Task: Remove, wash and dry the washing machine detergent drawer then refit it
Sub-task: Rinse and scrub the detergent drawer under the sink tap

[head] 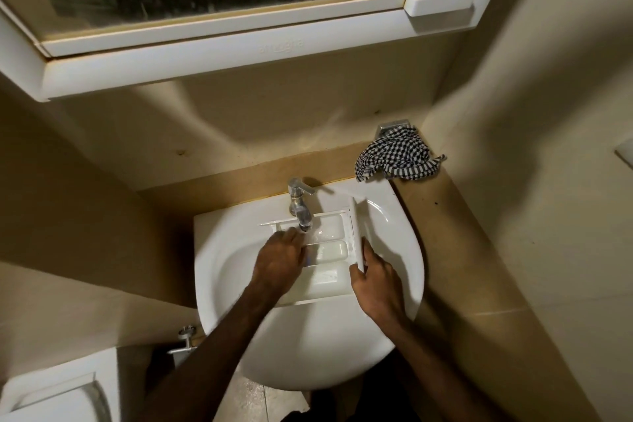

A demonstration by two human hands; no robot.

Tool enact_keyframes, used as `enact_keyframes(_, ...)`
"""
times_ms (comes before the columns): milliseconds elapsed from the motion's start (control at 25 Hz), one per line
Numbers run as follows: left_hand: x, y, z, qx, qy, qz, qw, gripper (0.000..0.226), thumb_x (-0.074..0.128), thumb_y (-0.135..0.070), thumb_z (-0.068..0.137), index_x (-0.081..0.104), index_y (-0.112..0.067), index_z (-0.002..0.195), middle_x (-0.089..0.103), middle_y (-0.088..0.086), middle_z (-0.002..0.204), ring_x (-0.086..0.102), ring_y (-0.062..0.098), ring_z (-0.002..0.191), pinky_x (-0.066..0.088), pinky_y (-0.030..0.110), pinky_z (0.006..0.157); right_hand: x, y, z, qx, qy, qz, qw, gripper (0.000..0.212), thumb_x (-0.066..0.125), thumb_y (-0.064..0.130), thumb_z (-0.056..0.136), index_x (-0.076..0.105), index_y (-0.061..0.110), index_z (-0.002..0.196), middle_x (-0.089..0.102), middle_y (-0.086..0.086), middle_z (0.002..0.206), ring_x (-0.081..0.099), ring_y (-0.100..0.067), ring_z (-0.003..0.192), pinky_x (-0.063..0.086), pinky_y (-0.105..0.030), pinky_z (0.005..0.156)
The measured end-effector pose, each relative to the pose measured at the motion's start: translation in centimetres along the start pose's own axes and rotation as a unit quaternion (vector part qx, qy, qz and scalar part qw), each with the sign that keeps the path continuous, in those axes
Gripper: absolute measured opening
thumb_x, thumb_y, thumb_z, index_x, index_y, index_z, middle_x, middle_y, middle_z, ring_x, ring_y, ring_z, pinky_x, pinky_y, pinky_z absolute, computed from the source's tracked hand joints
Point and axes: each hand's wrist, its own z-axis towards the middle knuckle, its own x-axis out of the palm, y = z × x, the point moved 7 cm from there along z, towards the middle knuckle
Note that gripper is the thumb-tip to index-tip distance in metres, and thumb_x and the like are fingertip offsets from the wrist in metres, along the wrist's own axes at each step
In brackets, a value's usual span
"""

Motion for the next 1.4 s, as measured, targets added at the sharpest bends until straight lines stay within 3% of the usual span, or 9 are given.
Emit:
enact_keyframes(200,0.3,-1.5,-1.4,-0.006,-0.067,-0.058,0.996,0.053,0.061,-0.010,0.098,0.052,-0.011,0.149,0.057,0.017,0.147,0.057,0.037,0.127,0.050,0.047,0.106,0.1,0.4,-0.2,-0.007,-0.009,0.008,1.000,0.068,0.055,0.037,0.101,0.028,0.023,0.161,0.062,-0.007,0.140,0.063,-0.027,0.121,0.054,-0.043,0.103)
enact_keyframes(360,0.5,-1.1,-1.2,0.028,-0.014,-0.116,0.993,0.070,0.057,0.000,0.094,0.044,-0.030,0.156,0.053,0.005,0.155,0.054,0.030,0.135,0.048,0.045,0.110,0.0,0.5,-0.3,-0.007,-0.013,-0.003,1.000,0.067,0.054,0.036,0.101,0.029,0.022,0.162,0.062,-0.007,0.142,0.062,-0.028,0.122,0.052,-0.041,0.103)
enact_keyframes(520,0.6,-3.0,0.2,0.058,0.040,-0.170,0.983,0.088,0.059,0.016,0.080,0.046,-0.028,0.155,0.048,-0.001,0.159,0.044,0.022,0.147,0.040,0.041,0.120,-0.1,0.5,-0.3,-0.001,-0.001,-0.013,1.000,0.066,0.053,0.035,0.102,0.028,0.022,0.162,0.061,-0.007,0.143,0.060,-0.028,0.123,0.051,-0.042,0.104)
enact_keyframes(640,0.7,-2.9,0.1,0.062,0.036,-0.141,0.987,0.083,0.060,0.008,0.084,0.046,-0.033,0.155,0.052,-0.003,0.157,0.050,0.021,0.142,0.043,0.037,0.116,-0.1,0.4,0.0,-0.004,0.005,-0.020,1.000,0.066,0.052,0.034,0.102,0.027,0.022,0.162,0.061,-0.007,0.143,0.060,-0.029,0.123,0.050,-0.042,0.103)
enact_keyframes(840,-2.3,0.9,-1.9,0.038,-0.047,-0.052,0.997,0.032,0.069,-0.015,0.094,0.073,-0.023,0.125,0.078,0.004,0.114,0.074,0.030,0.096,0.057,0.034,0.079,-0.2,0.3,0.0,0.001,0.013,-0.011,1.000,0.066,0.050,0.035,0.102,0.026,0.023,0.162,0.062,-0.007,0.140,0.061,-0.028,0.121,0.052,-0.041,0.102)
enact_keyframes(1040,-2.5,0.0,-8.1,0.073,-0.216,-0.030,0.973,0.038,0.066,-0.003,0.082,0.076,-0.005,0.118,0.076,0.013,0.118,0.073,0.033,0.103,0.059,0.043,0.094,-0.4,0.5,-0.2,0.011,0.000,-0.014,1.000,0.066,0.053,0.035,0.100,0.031,0.022,0.161,0.063,-0.009,0.139,0.061,-0.030,0.122,0.050,-0.040,0.101)
enact_keyframes(1120,-0.6,-3.3,-8.6,0.122,-0.151,-0.037,0.980,0.051,0.073,-0.004,0.078,0.070,-0.002,0.129,0.070,0.016,0.132,0.069,0.034,0.118,0.054,0.050,0.104,-0.6,1.0,-0.6,0.013,-0.005,-0.006,1.000,0.065,0.054,0.036,0.100,0.033,0.022,0.160,0.065,-0.009,0.137,0.062,-0.030,0.121,0.051,-0.041,0.101)
enact_keyframes(1240,0.6,-5.8,-7.0,0.073,-0.064,-0.021,0.995,0.069,0.075,-0.003,0.078,0.058,-0.004,0.144,0.065,0.014,0.140,0.063,0.031,0.130,0.045,0.056,0.113,-1.0,2.0,-1.4,0.028,-0.008,0.042,0.999,0.061,0.059,0.040,0.095,0.046,0.024,0.153,0.072,-0.006,0.127,0.067,-0.029,0.114,0.055,-0.043,0.099)
enact_keyframes(1400,-0.9,-5.3,-5.3,0.044,-0.036,0.003,0.998,0.052,0.064,-0.004,0.086,0.066,-0.014,0.137,0.074,0.006,0.122,0.069,0.026,0.115,0.043,0.050,0.113,-2.2,2.0,-1.8,0.097,0.004,0.131,0.987,0.051,0.053,0.061,0.073,0.071,0.025,0.104,0.077,0.004,0.092,0.071,-0.022,0.090,0.059,-0.042,0.085)
